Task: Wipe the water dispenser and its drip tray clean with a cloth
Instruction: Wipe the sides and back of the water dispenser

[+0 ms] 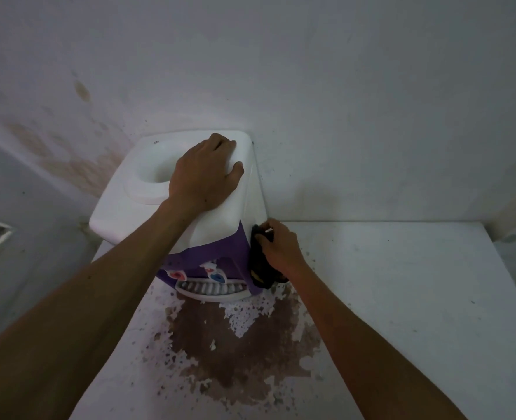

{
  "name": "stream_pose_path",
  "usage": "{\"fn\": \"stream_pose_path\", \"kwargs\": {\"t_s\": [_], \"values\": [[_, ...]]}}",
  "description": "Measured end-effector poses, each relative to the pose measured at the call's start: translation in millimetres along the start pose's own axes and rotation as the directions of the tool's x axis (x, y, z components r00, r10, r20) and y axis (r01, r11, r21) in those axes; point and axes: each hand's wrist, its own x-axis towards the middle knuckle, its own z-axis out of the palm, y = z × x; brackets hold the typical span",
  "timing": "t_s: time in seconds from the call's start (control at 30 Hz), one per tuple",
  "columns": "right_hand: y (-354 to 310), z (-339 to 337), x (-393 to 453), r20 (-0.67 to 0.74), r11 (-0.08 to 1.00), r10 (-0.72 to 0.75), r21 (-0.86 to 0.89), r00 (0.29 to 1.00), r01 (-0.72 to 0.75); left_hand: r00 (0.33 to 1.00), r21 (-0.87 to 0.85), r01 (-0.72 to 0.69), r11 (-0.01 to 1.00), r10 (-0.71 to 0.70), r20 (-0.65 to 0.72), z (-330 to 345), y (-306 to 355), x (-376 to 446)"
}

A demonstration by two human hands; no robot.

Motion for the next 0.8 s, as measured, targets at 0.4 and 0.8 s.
{"fn": "stream_pose_path", "kwargs": {"t_s": [0.4,0.8], "values": [[-21,-3,34,-0.145,0.995,-0.083,0.034,0.986,0.088,1.000,-0.031,0.017,0.999,-0.017,-0.016,-1,-1,1],[-33,-15,67,-0.228,0.982,-0.170,0.044,0.959,0.185,0.999,-0.046,0.023,0.999,-0.024,-0.027,1,-1,0]]}}
